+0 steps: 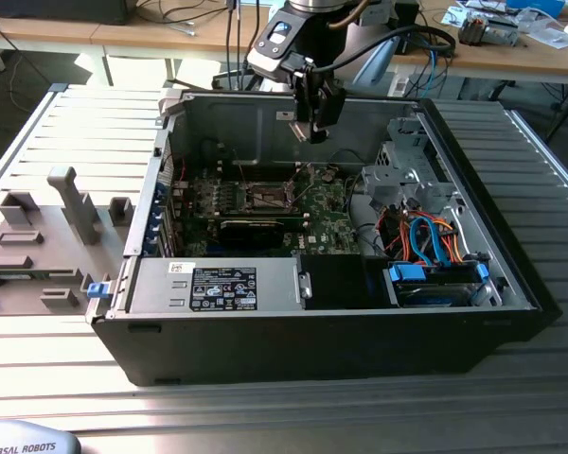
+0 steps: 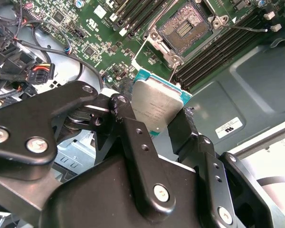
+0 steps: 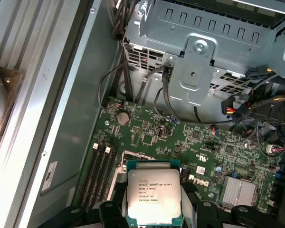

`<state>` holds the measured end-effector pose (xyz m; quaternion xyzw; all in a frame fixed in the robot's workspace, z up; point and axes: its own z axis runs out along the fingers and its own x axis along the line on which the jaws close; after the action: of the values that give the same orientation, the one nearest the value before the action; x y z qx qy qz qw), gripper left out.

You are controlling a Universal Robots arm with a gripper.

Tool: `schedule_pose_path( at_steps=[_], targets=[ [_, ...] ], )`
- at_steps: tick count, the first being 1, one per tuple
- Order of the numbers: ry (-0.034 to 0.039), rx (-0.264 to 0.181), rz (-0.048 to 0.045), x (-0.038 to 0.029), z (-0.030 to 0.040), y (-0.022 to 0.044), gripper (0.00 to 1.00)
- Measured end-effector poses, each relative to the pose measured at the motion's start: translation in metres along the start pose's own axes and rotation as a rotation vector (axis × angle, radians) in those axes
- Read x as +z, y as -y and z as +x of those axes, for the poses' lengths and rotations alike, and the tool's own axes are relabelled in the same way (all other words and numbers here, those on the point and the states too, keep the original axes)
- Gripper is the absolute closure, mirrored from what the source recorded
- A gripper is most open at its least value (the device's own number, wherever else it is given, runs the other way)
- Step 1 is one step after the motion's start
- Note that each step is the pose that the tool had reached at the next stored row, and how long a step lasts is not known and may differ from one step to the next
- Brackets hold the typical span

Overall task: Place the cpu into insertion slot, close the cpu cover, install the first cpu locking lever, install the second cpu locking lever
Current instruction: 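Place the cpu into insertion slot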

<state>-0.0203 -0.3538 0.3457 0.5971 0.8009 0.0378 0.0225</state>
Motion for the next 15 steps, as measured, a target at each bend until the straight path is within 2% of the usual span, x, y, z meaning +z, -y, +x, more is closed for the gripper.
schedule_pose_path(
  at_steps=[15],
  targets=[
    [0.0014, 0.012, 0.0000, 0.0005, 0.0000, 0.0000, 0.46]
  ],
)
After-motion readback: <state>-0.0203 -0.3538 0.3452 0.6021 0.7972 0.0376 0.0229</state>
